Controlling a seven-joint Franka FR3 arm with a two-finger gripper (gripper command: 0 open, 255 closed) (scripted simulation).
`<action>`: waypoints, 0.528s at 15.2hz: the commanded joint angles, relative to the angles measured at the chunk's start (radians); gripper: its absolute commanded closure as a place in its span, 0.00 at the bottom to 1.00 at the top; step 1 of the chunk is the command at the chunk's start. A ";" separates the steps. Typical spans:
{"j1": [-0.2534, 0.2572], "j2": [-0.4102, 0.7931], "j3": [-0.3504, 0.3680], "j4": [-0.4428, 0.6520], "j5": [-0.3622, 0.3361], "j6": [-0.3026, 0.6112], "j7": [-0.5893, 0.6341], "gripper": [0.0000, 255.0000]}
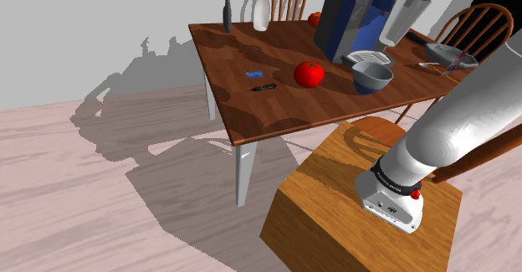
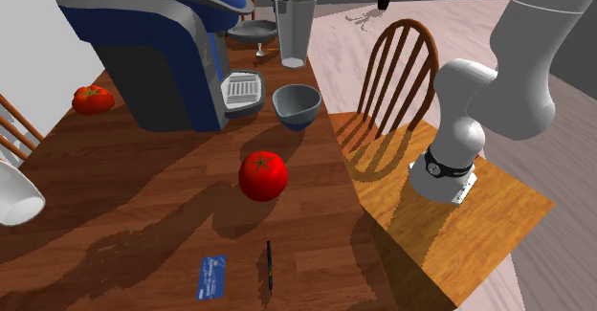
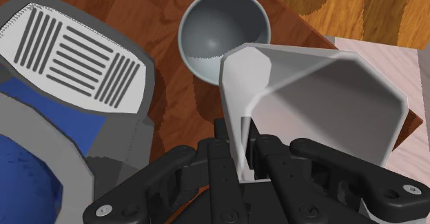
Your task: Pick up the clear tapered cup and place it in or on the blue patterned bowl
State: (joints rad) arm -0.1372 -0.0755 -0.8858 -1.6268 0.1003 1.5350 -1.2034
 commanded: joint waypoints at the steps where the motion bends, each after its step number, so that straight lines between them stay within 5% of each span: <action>1: 0.000 -0.004 0.001 -0.029 -0.003 0.027 -0.002 1.00; 8: 0.001 -0.028 0.008 -0.142 -0.020 0.125 0.000 1.00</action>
State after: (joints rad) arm -0.1362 -0.1035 -0.8767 -1.7571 0.0799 1.6481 -1.2015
